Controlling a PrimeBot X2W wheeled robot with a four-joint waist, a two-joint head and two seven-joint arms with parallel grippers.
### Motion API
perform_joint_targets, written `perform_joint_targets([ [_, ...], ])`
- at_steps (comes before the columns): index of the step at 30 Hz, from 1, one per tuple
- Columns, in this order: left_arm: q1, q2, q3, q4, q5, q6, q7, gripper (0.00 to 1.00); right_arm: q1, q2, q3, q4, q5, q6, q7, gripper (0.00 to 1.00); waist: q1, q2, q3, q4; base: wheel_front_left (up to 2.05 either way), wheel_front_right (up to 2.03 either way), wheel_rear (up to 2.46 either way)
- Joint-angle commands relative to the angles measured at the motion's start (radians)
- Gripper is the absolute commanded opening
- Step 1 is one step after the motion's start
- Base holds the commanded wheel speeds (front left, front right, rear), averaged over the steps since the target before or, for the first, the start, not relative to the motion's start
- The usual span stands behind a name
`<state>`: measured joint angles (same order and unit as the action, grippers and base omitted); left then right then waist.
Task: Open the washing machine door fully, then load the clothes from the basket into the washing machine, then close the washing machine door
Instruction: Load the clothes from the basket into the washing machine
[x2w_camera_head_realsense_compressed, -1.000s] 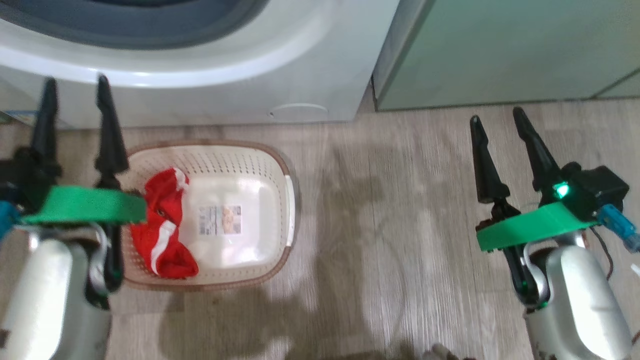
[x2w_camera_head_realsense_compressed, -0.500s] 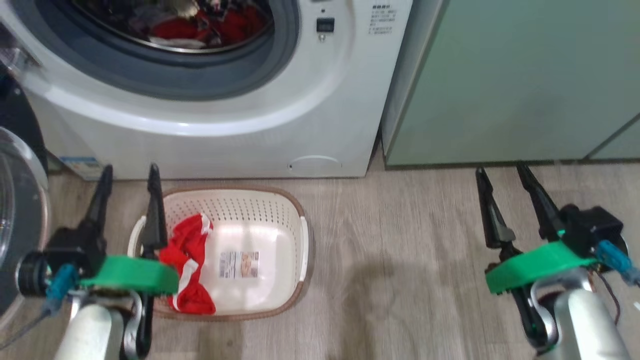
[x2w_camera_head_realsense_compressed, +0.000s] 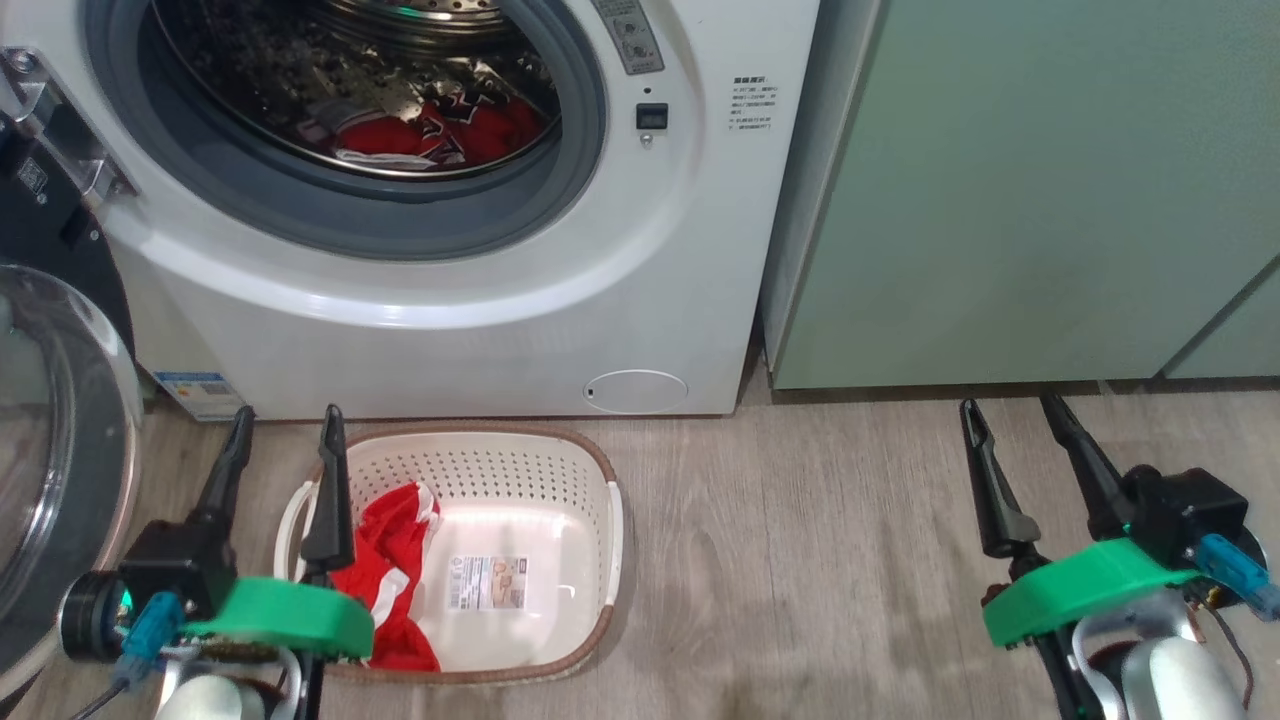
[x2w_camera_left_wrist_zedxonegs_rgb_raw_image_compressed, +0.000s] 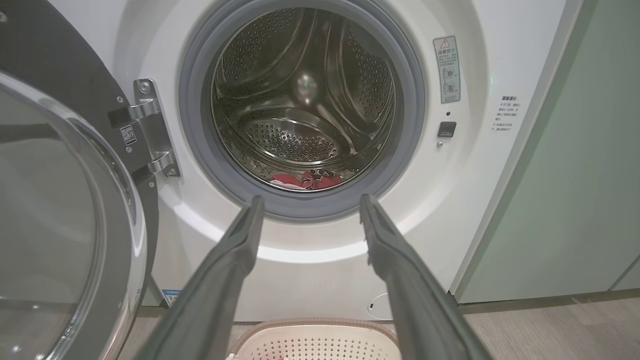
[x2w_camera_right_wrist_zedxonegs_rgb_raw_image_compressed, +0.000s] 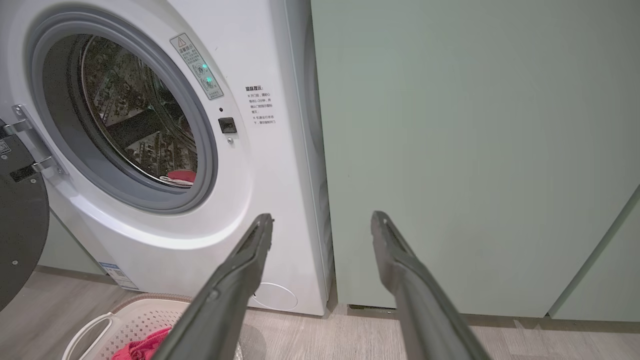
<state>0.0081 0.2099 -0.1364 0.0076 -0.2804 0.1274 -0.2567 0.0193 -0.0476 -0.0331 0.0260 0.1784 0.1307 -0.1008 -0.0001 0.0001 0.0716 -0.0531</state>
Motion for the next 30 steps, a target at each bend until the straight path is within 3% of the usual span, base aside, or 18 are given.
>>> perform_joint_targets([
  [1,-0.03,0.013,0.031,-0.039,0.007,0.007,-0.005,1.0,-0.018,-0.003,0.019,-0.043,0.0,0.0,0.002,1.0,0.0001,-0.0001,-0.003,0.0,0.0,0.0,0.0],
  [30,-0.041,0.023,0.027,-0.054,-0.003,0.028,-0.001,1.0,-0.022,-0.003,0.021,-0.068,0.0,0.0,0.01,1.0,0.0001,-0.0001,0.028,0.015,0.0,0.0,0.0],
])
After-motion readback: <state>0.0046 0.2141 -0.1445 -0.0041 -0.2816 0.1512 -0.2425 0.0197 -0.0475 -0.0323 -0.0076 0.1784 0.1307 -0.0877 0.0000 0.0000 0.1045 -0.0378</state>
